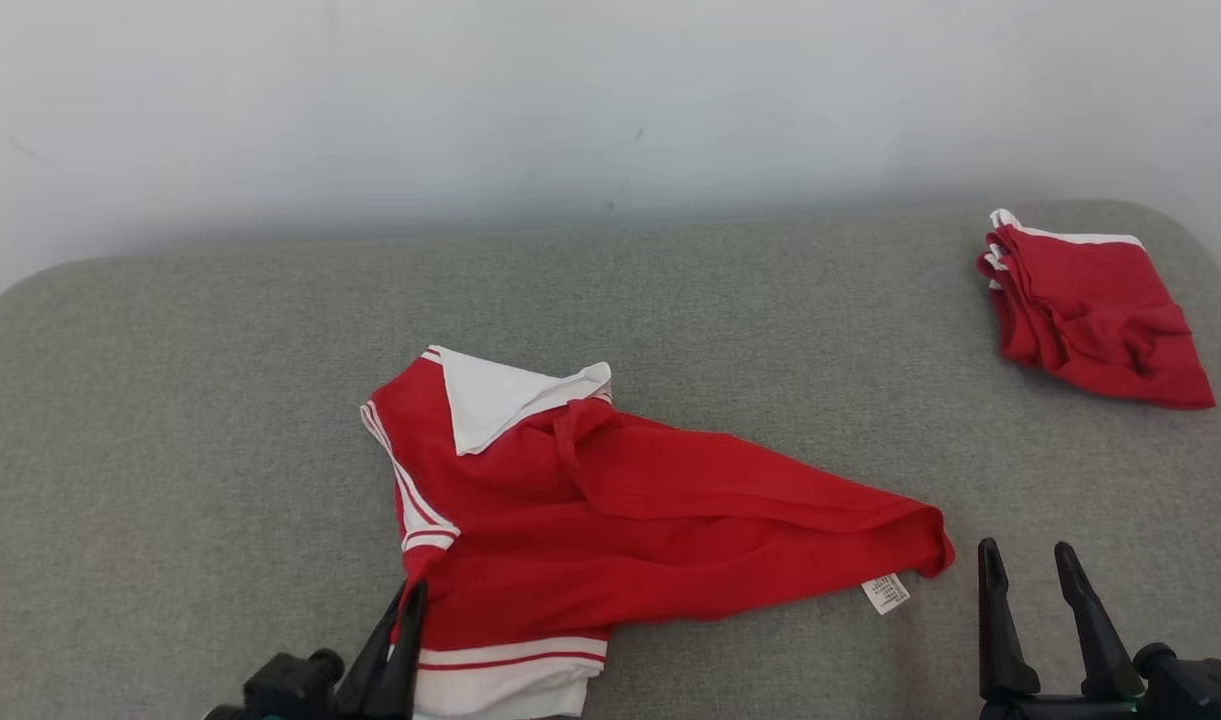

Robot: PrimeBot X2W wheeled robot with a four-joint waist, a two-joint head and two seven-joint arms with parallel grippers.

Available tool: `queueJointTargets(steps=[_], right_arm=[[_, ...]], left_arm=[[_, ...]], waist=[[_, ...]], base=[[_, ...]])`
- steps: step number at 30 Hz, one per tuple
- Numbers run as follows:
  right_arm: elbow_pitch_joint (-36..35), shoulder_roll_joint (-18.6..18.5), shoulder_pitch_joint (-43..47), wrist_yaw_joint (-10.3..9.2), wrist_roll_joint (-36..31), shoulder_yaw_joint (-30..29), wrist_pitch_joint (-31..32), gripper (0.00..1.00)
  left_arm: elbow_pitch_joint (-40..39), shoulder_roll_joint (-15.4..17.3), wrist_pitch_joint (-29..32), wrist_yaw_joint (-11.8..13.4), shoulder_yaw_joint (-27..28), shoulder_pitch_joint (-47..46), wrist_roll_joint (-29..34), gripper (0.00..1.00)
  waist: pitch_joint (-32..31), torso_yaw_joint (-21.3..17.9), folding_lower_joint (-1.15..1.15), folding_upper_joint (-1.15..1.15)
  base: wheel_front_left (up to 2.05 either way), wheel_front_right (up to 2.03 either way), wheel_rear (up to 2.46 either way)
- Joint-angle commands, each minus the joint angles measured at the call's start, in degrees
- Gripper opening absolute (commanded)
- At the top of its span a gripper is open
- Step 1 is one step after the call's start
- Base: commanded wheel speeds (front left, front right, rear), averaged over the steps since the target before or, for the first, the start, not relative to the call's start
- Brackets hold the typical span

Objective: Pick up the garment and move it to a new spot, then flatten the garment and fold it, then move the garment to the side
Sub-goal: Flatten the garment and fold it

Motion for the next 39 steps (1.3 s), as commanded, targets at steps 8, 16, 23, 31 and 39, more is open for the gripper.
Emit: queueJointTargets(steps=[8, 16, 23, 31, 39], right_arm=[[1.4, 0.0, -0.1, -0.16, 0.2, -1.0, -0.5, 1.00], [2.6, 0.0, -1.3, -0.16, -0.5, -1.4, -0.1, 1.00], [3.5, 0.0, -1.6, -0.16, -0.5, -1.8, -0.3, 1.00], [4.4, 0.0, -1.1, -0.16, -0.5, -1.9, -0.3, 1.00], [4.9, -1.2, -2.8, -0.16, -0.4, 2.4, 1.0, 1.00]], left_arm=[[-1.6, 0.0, -0.2, 0.0, 7.7, 4.5, -4.4, 0.00], [2.2, 1.6, -0.2, 0.0, 11.1, 0.6, -5.4, 0.00], [8.1, 2.7, -0.2, 0.0, 12.8, -1.1, -4.5, 0.10], [8.5, 2.0, -0.2, 0.0, 15.3, -0.8, -2.0, 1.00], [-4.3, -0.6, -0.2, 0.0, 19.9, 4.0, 1.0, 1.00]], waist=[[-0.5, 2.8, 0.00, 0.00], [0.2, 1.0, 0.00, 0.00], [0.9, -0.5, 0.00, 0.00], [-0.1, 0.8, 0.00, 0.00], [-2.2, 4.5, 0.00, 0.00]], base=[[0.00, 0.00, 0.00], [0.00, 0.00, 0.00], [0.00, 0.00, 0.00], [0.00, 0.00, 0.00], [0.00, 0.00, 0.00]])
